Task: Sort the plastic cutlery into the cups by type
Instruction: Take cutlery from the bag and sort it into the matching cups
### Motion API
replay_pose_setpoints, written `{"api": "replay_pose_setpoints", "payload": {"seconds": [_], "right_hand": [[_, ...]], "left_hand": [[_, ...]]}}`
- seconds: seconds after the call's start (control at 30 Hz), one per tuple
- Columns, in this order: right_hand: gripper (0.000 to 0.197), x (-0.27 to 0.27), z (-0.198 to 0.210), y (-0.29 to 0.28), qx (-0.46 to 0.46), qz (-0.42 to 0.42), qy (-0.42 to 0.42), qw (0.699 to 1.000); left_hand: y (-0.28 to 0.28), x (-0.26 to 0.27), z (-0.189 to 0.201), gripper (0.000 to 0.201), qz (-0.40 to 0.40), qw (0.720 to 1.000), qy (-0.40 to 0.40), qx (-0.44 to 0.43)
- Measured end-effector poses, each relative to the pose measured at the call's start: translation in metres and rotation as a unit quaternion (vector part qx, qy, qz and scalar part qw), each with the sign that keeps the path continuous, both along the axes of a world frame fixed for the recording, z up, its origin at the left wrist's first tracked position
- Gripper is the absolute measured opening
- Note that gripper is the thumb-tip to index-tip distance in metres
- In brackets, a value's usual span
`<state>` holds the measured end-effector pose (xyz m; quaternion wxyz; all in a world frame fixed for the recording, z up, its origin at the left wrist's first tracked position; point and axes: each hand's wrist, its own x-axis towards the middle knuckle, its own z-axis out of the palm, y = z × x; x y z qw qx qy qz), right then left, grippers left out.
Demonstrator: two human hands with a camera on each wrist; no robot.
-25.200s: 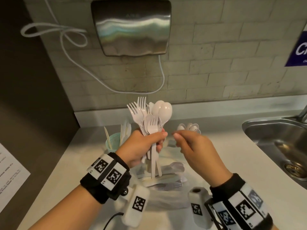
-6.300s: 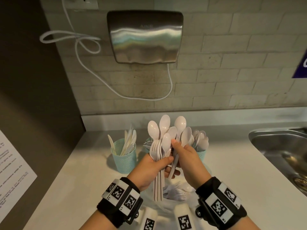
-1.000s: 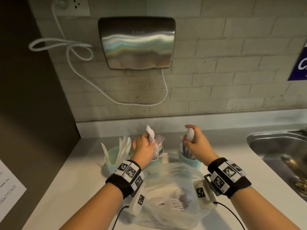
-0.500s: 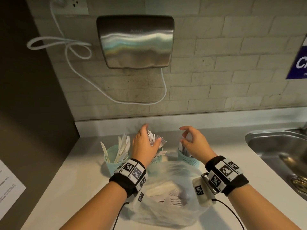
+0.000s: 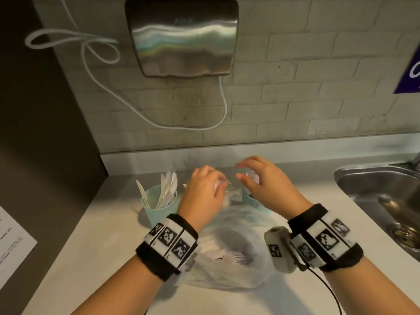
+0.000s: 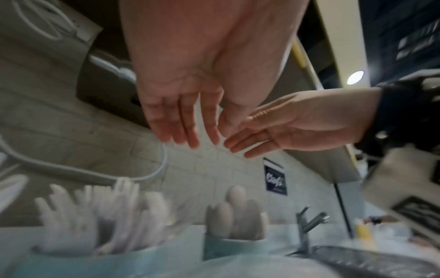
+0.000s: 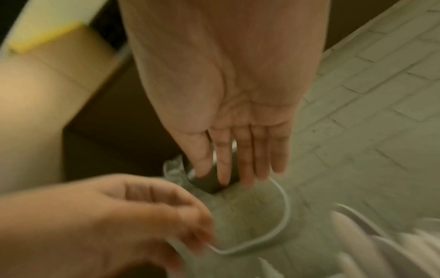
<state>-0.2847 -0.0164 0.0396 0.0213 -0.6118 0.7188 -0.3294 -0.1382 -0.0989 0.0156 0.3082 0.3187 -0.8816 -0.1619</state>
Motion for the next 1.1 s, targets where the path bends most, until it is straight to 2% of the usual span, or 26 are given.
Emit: {"api": "replay_pose_setpoints", "payload": {"seconds": [0.03,0.07,0.13,0.23,0.3,0.37,0.43,0.57,0.77,0.83,0.97,1.03,1.1], "right_hand": [[0.027,0.011,0.007,0.012,0.016,0.035,0.0,0.999],[0.024,0.023,0.009,0.025,0.062,0.075,0.005,0.995],[0.027,0.041,-0.007,0.045,0.185,0.131,0.052,0.973],[0.04,0.052,-0.05,0.062,0.344,0.147,0.097,0.922],[0.038,0.048,-0.07,0.064,0.374,0.142,0.091,0.912],[0.035,0.043,-0.081,0.063,0.359,0.135,0.077,0.92],[0.033,0.041,-0.087,0.064,0.343,0.132,0.081,0.926],[0.04,0.043,-0.091,0.068,0.344,0.123,0.13,0.922],[0.047,0.039,-0.093,0.074,0.354,0.071,0.175,0.916],[0.054,0.036,-0.093,0.077,0.367,0.045,0.184,0.911],[0.063,0.033,-0.102,0.076,0.374,0.046,0.164,0.912],[0.063,0.031,-0.106,0.074,0.374,0.045,0.142,0.915],[0.061,0.029,-0.108,0.073,0.37,0.04,0.127,0.919]], "left_hand": [[0.012,0.005,0.002,0.02,-0.033,0.999,-0.017,0.028],[0.022,0.009,-0.001,0.019,-0.052,0.994,-0.074,0.065],[0.034,0.018,-0.017,0.022,-0.061,0.964,-0.239,0.104],[0.037,0.032,-0.051,0.026,-0.064,0.909,-0.404,0.079],[0.035,0.037,-0.062,0.024,-0.062,0.886,-0.456,0.06],[0.035,0.039,-0.064,0.027,-0.057,0.874,-0.48,0.052],[0.038,0.039,-0.069,0.043,-0.061,0.869,-0.49,0.04],[0.047,0.034,-0.087,0.067,-0.079,0.874,-0.478,0.035],[0.046,0.025,-0.1,0.069,-0.08,0.891,-0.436,0.1],[0.043,0.023,-0.102,0.072,-0.075,0.892,-0.433,0.105],[0.044,0.012,-0.103,0.081,-0.057,0.886,-0.445,0.12],[0.051,0.006,-0.104,0.073,-0.043,0.881,-0.453,0.13],[0.057,0.001,-0.107,0.056,-0.032,0.879,-0.464,0.104]]}}
